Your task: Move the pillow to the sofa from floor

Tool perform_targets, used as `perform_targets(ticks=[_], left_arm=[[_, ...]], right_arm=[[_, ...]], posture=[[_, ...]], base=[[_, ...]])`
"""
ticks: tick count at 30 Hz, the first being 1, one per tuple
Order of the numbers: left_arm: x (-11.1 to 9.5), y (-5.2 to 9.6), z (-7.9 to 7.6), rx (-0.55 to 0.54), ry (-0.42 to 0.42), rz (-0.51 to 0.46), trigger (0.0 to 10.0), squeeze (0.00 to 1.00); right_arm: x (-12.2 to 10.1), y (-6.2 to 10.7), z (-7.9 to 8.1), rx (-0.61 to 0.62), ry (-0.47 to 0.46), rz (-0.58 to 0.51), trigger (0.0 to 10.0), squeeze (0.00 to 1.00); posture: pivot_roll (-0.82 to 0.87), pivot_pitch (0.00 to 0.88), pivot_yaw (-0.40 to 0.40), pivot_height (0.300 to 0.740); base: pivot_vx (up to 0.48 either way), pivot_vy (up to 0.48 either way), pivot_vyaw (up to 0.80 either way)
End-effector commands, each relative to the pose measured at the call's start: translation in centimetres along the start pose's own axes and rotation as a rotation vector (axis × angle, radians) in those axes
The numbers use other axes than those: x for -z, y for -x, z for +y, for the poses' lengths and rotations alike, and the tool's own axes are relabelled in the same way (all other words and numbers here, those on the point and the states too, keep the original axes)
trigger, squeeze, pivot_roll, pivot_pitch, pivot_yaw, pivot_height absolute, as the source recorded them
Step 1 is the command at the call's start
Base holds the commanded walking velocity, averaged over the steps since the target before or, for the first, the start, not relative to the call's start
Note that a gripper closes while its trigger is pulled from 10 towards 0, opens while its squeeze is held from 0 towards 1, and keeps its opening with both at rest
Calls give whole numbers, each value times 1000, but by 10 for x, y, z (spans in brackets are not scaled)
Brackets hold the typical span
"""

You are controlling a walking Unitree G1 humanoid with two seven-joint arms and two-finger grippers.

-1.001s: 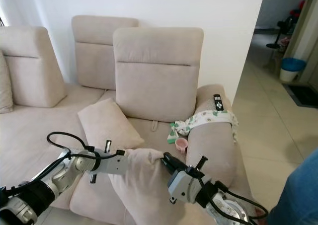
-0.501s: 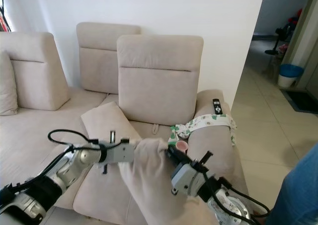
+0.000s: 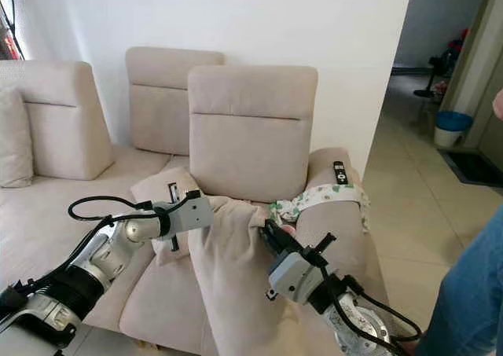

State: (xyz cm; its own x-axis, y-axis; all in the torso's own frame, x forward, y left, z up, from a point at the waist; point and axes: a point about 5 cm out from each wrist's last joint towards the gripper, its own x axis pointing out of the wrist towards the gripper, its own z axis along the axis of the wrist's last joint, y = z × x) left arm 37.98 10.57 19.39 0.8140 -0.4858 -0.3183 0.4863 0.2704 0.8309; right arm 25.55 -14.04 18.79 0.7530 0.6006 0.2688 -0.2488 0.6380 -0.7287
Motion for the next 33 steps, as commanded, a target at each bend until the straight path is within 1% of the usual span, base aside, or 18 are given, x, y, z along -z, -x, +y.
perform_targets(ticks=[1, 5, 9, 24, 33], left_arm=[[-14, 0, 4, -32, 12, -82, 10000, 0], [-15, 0, 4, -30, 8, -90, 10000, 0], [-16, 0, 3, -22, 6, -94, 10000, 0], [-20, -2, -2, -4, 1, -113, 10000, 0], [-23, -4, -2, -4, -3, -122, 10000, 0]], right_arm=[[-8, -4, -2, 23, 9, -41, 10000, 0], [-9, -4, -1, 23, 7, -43, 10000, 0], [-9, -5, 0, 23, 5, -44, 10000, 0], [-10, -2, 0, 17, 6, -42, 10000, 0], [-10, -1, -1, 20, 13, -37, 10000, 0]], posture=[[-11, 0, 33, 740], [-12, 0, 34, 740], [-12, 0, 37, 740], [-22, 0, 36, 740], [-30, 0, 39, 740]], base=[[0, 0, 0], [0, 0, 0], [269, 0, 0], [338, 0, 0], [347, 0, 0]])
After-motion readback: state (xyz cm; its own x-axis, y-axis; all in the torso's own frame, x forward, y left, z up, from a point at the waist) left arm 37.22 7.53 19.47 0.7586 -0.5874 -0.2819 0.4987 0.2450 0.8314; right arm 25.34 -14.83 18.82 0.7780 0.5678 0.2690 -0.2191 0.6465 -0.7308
